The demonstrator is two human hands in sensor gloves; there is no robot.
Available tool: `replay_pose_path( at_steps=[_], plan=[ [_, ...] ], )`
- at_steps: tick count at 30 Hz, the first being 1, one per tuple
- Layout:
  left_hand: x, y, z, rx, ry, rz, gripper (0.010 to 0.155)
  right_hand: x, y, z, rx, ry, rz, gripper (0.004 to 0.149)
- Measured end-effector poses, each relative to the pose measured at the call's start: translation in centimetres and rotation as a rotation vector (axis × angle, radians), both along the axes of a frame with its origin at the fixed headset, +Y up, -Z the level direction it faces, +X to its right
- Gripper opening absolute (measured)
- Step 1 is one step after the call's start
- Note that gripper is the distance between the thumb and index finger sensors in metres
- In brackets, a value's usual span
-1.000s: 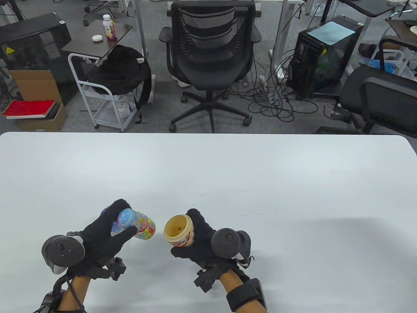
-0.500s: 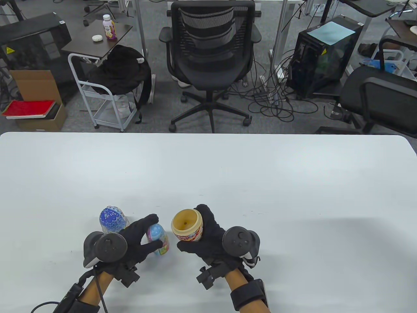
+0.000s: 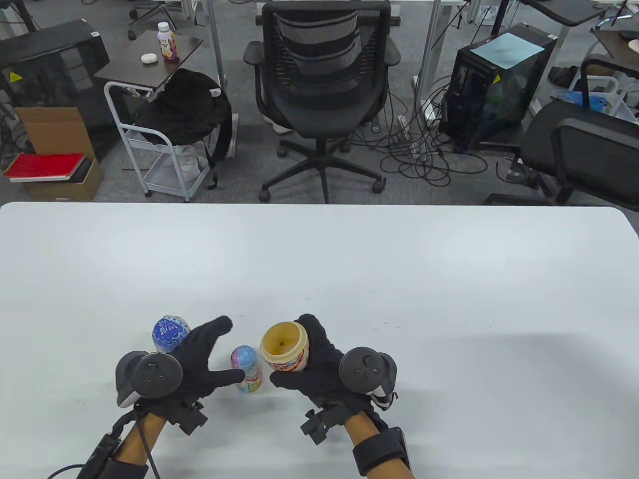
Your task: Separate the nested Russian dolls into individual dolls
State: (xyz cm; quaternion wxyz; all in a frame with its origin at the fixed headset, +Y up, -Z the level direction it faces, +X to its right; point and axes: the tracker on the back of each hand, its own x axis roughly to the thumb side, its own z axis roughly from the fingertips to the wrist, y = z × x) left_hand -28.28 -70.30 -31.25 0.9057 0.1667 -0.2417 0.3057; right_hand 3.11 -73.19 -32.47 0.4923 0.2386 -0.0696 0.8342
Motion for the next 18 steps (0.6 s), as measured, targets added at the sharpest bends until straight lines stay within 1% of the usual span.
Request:
replay_pose_path(
  at_steps=[1,2,3,4,5,6,7,8,10,12,14,16,18],
  plan=[
    [-1.2,0.4,0.1,0.037,0.064,0.025,0.097,-0.1,0.0,0.0,0.0,0.003,-0.002,0.115],
    [-2.4,0.7,0.3,0.07,0.154,0.012,0.096,-0.2,0.0,0.1,-0.001,0.005,-0.003,0.115],
    [-3.1,0.9,0.3,0.086,0.208,-0.017,0.095,-0.3,0.0,0.1,-0.002,0.009,-0.004,0.115],
    [-4.1,0.9,0.2,0.095,0.298,-0.092,0.095,-0.4,0.0,0.2,-0.001,0.017,-0.005,0.115],
    [-5.0,0.6,-0.2,0.059,0.378,-0.187,0.096,-0.6,0.0,0.3,0.001,0.022,-0.004,0.115],
    [-5.5,0.3,-0.5,0.018,0.41,-0.244,0.098,-0.7,0.1,0.3,0.002,0.027,-0.002,0.115],
    [-6.1,-0.5,-1.0,-0.051,0.435,-0.3,0.099,-0.8,0.0,0.4,0.004,0.036,0.002,0.115],
    [-6.5,-1.1,-1.4,-0.112,0.438,-0.313,0.102,-0.8,0.0,0.5,0.006,0.04,0.004,0.115],
    [-7.0,-2.6,-2.3,-0.204,0.412,-0.26,0.103,-1.0,0.1,0.6,0.011,0.047,0.006,0.115],
    [-6.8,-3.5,-3.0,-0.277,0.381,-0.244,0.104,-1.0,0.1,0.6,0.016,0.054,0.006,0.115],
    [-6.3,-4.3,-3.6,-0.333,0.356,-0.277,0.106,-0.9,0.2,0.7,0.021,0.059,0.007,0.115],
    [-6.0,-4.5,-4.1,-0.356,0.369,-0.313,0.105,-0.9,0.2,0.7,0.026,0.061,0.007,0.115],
    [-5.9,-4.6,-4.2,-0.312,0.372,-0.28,0.1,-0.9,0.2,0.7,0.028,0.063,0.005,0.115]
  ],
)
